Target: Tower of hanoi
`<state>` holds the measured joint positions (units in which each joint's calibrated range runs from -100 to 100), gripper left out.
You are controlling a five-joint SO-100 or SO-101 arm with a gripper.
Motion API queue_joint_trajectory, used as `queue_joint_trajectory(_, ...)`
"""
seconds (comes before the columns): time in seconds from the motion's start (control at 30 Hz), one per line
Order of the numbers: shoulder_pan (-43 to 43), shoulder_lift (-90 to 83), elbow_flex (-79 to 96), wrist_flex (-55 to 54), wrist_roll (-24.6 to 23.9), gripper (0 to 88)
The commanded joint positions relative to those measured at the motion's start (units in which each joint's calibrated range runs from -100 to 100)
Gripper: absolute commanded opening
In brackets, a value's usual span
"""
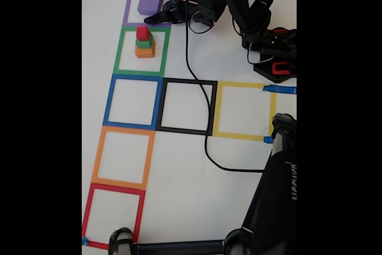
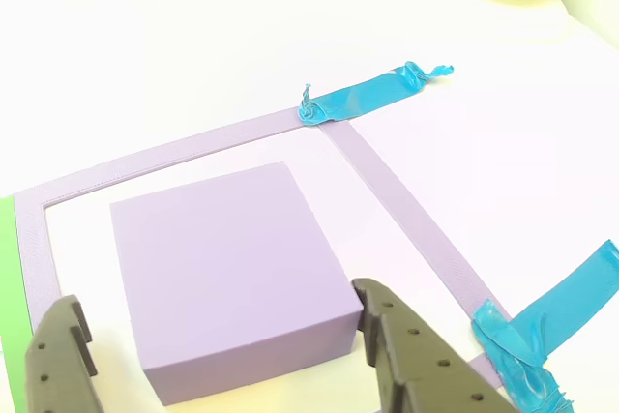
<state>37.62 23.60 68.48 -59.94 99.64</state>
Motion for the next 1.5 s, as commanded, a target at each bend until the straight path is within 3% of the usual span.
queue_joint_trajectory(0.0,-1.0,-0.79,-0.57,-1.28,0.36,27.3)
queue_joint_trajectory(0.5,-1.86,-1.35,-1.12,0.1,0.36,16.8)
queue_joint_trajectory(0.77,-3.2,-11.85,-0.3,11.35,0.36,15.7)
queue_joint_trajectory(0.93,-3.49,-26.06,-2.03,28.76,0.36,14.6)
queue_joint_trajectory(1.1,-3.78,-42.69,-8.66,54.92,0.36,14.1)
queue_joint_trajectory(1.23,-4.83,-54.32,-19.66,80.66,0.36,13.9)
queue_joint_trajectory(1.47,-9.72,-61.59,-45.85,115.72,0.36,13.2)
